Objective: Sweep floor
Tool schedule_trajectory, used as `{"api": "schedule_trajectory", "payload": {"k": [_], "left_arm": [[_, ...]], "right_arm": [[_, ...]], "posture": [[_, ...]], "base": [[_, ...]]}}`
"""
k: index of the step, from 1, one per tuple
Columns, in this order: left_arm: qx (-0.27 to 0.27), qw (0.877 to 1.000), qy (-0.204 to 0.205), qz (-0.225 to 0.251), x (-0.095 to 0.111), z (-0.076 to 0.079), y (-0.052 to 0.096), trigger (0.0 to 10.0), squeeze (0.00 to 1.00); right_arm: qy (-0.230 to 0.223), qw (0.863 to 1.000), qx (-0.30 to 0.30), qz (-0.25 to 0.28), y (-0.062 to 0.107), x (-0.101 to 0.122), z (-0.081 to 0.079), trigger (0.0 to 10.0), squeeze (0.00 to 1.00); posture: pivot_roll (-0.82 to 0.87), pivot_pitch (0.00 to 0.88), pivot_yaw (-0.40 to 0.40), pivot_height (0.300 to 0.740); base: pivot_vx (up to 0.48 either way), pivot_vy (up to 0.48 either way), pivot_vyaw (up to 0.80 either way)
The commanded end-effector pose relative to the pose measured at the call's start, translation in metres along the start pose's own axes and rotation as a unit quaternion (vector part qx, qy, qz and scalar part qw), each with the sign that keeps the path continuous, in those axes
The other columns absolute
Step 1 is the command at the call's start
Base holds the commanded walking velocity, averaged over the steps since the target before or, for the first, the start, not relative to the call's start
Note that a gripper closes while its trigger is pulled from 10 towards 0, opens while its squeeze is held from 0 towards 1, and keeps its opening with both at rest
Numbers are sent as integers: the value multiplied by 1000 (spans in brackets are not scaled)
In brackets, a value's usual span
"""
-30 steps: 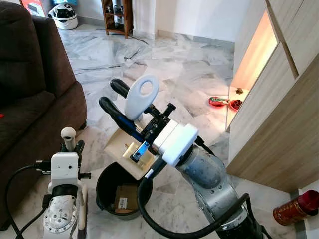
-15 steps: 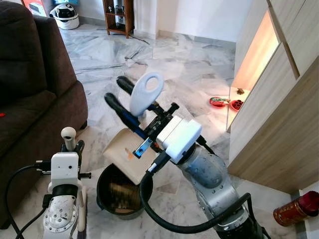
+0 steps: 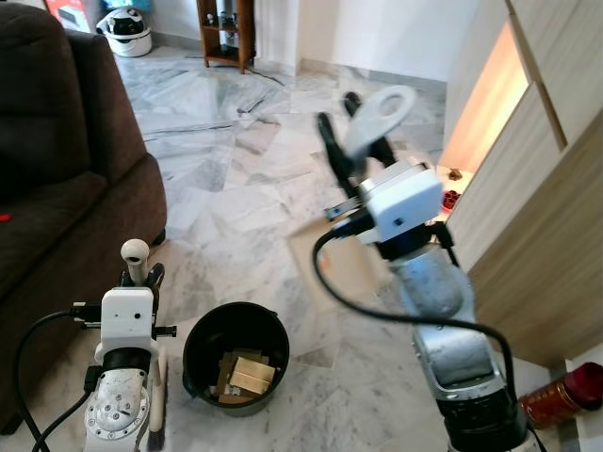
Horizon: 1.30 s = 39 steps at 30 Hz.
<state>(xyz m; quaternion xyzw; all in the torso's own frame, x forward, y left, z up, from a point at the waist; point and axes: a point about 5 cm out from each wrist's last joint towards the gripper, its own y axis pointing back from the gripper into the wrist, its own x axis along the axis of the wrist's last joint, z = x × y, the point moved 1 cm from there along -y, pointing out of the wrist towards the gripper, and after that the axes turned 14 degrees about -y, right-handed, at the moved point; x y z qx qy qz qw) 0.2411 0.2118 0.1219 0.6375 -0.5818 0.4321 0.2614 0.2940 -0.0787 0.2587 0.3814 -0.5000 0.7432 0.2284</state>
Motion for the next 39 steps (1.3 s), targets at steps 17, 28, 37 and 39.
{"api": "schedule_trajectory", "payload": {"k": [17,28,37,39], "left_arm": [[-16,1000,9,16,3,4,4,10000,0],[-15,1000,15,9,0,3,3,10000,0],[-16,1000,21,5,-1,4,3,10000,0],[-17,1000,22,5,-1,5,3,10000,0]], "right_arm": [[-73,991,-64,-89,58,-31,51,10000,0],[-86,981,-83,-155,92,-58,64,10000,0],[-99,970,-115,-188,111,-78,69,10000,0],[-104,968,-121,-191,112,-82,70,10000,0]], "posture": [[16,76,-18,740],[7,78,-16,740],[10,90,-14,740],[13,92,-12,740]], "base": [[0,0,0],[0,0,0],[0,0,0],[0,0,0]]}}
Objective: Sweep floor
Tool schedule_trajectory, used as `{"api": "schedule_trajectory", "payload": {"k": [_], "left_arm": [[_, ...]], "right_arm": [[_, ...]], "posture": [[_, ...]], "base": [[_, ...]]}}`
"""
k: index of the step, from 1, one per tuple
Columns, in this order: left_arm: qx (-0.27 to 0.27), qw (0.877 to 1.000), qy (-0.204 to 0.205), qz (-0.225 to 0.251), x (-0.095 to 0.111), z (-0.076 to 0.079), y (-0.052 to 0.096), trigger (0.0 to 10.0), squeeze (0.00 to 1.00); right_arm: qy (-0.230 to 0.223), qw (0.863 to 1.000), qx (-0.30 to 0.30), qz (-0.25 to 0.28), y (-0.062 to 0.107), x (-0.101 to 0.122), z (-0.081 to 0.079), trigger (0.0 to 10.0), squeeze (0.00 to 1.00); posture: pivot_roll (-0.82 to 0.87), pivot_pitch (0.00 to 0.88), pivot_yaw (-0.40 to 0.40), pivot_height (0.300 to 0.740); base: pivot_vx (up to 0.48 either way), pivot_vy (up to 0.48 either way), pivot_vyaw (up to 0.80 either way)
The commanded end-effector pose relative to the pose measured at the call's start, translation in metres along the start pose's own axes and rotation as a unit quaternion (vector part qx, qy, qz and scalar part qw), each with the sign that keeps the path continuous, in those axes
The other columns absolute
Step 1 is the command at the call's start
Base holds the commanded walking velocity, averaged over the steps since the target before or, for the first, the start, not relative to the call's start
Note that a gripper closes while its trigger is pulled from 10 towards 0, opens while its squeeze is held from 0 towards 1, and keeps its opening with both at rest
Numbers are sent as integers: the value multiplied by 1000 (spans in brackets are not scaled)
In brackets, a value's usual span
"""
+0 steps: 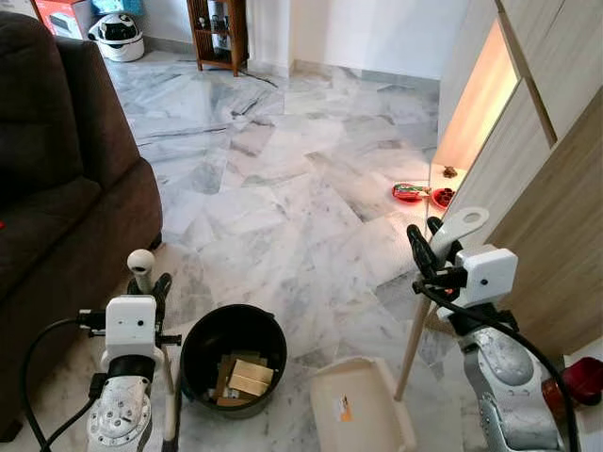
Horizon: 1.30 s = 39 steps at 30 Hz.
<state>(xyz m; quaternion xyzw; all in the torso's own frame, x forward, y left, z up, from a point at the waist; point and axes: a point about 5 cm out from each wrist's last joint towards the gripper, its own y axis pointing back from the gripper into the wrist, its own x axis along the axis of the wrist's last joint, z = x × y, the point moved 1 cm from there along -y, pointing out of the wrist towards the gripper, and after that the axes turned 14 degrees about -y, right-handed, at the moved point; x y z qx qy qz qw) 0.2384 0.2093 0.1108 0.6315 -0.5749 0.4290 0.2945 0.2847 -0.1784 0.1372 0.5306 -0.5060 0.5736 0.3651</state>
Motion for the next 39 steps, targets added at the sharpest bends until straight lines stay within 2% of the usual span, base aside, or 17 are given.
{"api": "schedule_trajectory", "payload": {"k": [1,11,20,23,39], "left_arm": [[3,1000,1,21,8,-2,-2,10000,0],[13,1000,12,15,7,-5,-2,10000,0],[11,1000,8,9,5,-1,-2,10000,0],[12,1000,8,9,5,-2,-2,10000,0],[10,1000,16,17,6,0,2,10000,0]], "right_arm": [[-3,1000,-12,21,-3,5,6,10000,0],[-6,1000,-8,28,-11,7,4,10000,0],[-27,999,-12,33,-19,8,2,10000,0],[-28,999,-11,32,-20,7,1,10000,0],[-37,999,1,29,-25,5,-3,10000,0]], "posture": [[16,94,-13,740],[11,102,-19,740],[12,103,-23,740],[12,104,-24,740],[21,77,-28,740]], "base": [[0,0,0],[0,0,0],[0,-67,0],[0,-346,0],[-43,0,0]]}}
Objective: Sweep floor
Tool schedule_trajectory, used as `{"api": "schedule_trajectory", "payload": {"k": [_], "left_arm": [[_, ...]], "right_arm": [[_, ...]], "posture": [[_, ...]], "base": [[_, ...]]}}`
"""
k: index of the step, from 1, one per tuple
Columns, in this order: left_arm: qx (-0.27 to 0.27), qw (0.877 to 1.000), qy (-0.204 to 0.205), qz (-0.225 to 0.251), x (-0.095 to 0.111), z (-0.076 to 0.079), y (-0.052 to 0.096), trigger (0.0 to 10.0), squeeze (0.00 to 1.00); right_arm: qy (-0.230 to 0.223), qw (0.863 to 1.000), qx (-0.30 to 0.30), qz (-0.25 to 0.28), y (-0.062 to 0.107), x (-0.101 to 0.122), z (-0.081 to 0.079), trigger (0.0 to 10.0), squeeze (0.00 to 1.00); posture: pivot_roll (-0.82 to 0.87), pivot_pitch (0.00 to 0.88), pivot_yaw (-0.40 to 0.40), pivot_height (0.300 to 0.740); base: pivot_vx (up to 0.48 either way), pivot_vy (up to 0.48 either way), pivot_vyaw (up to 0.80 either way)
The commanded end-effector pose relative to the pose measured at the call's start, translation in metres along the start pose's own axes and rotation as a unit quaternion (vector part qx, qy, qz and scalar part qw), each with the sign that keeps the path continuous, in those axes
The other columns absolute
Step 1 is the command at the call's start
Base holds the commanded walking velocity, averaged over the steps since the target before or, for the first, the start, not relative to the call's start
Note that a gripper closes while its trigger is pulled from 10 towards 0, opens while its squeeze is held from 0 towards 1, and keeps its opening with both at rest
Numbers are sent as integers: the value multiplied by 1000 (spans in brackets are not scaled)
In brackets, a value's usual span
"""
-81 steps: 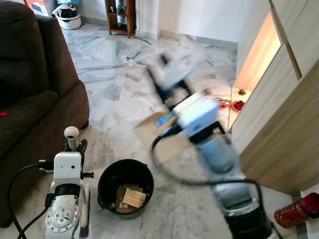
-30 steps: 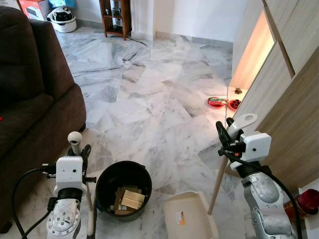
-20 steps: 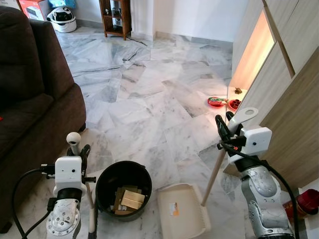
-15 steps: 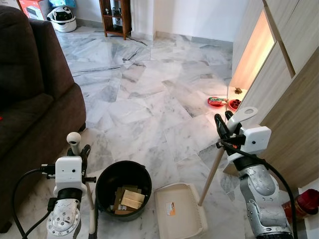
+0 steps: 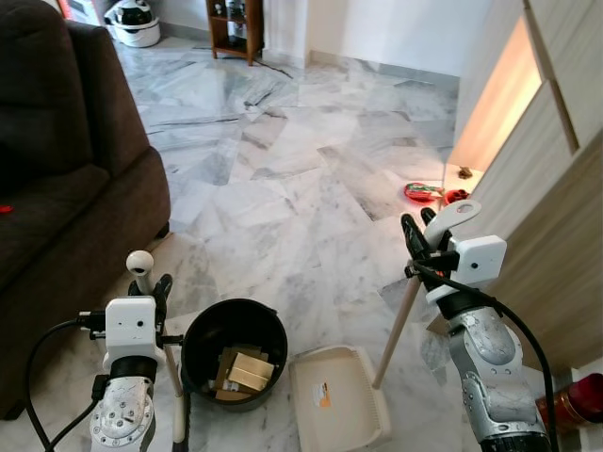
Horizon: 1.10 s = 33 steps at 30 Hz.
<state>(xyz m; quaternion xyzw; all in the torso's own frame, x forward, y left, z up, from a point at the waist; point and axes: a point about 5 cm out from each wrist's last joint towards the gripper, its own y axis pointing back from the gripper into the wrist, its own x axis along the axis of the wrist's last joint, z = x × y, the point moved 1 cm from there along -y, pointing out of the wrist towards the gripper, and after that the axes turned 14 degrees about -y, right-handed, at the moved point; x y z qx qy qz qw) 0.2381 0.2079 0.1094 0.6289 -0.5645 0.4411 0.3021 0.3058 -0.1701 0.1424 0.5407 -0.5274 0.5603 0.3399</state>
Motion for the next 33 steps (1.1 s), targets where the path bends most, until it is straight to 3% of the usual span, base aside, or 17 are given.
{"api": "schedule_trajectory", "payload": {"k": [1,23,33], "left_arm": [[4,1000,0,22,6,-2,1,10000,0],[-3,1000,8,28,7,1,1,10000,0],[1,1000,5,25,6,0,-1,10000,0]], "right_arm": [[-3,1000,3,13,-2,4,0,10000,0],[-6,1000,13,26,-9,11,-8,10000,0],[-10,999,18,35,-14,17,-13,10000,0]], "posture": [[21,77,-28,740],[11,65,-27,740],[8,85,-31,740]], "base": [[-390,0,0],[-331,0,0],[0,0,0]]}}
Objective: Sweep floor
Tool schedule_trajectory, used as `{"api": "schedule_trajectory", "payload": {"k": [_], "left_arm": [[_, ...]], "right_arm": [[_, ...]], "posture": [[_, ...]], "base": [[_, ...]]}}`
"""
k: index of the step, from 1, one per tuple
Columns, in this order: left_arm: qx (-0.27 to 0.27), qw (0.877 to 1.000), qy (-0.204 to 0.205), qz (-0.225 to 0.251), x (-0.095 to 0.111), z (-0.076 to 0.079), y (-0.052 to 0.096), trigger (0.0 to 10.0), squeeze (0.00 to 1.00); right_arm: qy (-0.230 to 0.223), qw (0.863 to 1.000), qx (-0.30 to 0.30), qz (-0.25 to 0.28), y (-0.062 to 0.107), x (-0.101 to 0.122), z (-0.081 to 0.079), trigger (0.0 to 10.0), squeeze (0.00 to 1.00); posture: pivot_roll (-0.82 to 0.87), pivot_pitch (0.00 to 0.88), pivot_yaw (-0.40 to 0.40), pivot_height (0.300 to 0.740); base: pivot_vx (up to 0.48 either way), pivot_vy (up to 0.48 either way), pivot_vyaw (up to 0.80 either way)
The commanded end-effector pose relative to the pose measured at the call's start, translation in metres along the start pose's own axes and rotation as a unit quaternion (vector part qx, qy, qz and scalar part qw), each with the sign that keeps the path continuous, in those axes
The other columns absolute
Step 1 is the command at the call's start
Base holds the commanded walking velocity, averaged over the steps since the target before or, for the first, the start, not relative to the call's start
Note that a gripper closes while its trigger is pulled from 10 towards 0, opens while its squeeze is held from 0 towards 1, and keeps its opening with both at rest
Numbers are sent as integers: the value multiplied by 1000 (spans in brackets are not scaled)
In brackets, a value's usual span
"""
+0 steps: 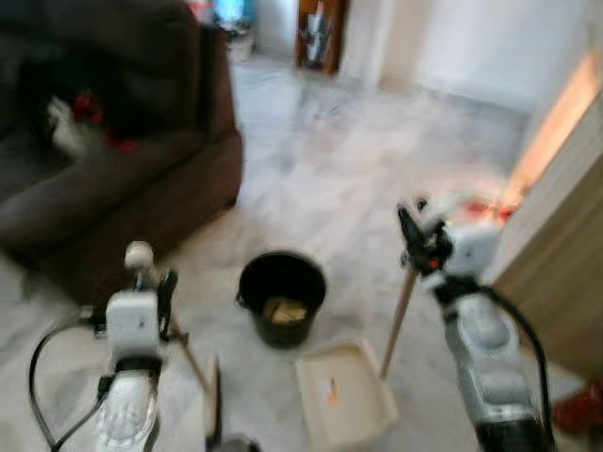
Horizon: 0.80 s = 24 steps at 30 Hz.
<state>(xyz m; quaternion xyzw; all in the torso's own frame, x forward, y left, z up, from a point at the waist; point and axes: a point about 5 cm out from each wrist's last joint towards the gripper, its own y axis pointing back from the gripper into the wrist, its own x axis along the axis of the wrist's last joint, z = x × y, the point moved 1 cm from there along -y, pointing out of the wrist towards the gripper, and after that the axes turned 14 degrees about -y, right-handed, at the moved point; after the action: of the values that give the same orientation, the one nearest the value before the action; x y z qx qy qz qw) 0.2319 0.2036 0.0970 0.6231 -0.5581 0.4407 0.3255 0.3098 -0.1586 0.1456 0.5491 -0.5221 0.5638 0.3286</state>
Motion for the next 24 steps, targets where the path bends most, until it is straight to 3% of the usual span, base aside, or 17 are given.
{"api": "schedule_trajectory", "payload": {"k": [1,6,24], "left_arm": [[15,999,-13,36,15,-8,-9,10000,0],[18,999,-14,36,16,-9,-10,10000,0],[21,999,-23,40,19,-12,-17,10000,0]], "right_arm": [[-2,999,5,35,-7,16,-2,10000,0],[-1,1000,3,30,-10,15,-4,10000,0],[-7,1000,-10,25,-14,13,-5,10000,0]], "posture": [[8,85,-31,740],[11,92,-32,740],[20,95,-24,740]], "base": [[0,0,0],[0,0,-183],[0,0,-783]]}}
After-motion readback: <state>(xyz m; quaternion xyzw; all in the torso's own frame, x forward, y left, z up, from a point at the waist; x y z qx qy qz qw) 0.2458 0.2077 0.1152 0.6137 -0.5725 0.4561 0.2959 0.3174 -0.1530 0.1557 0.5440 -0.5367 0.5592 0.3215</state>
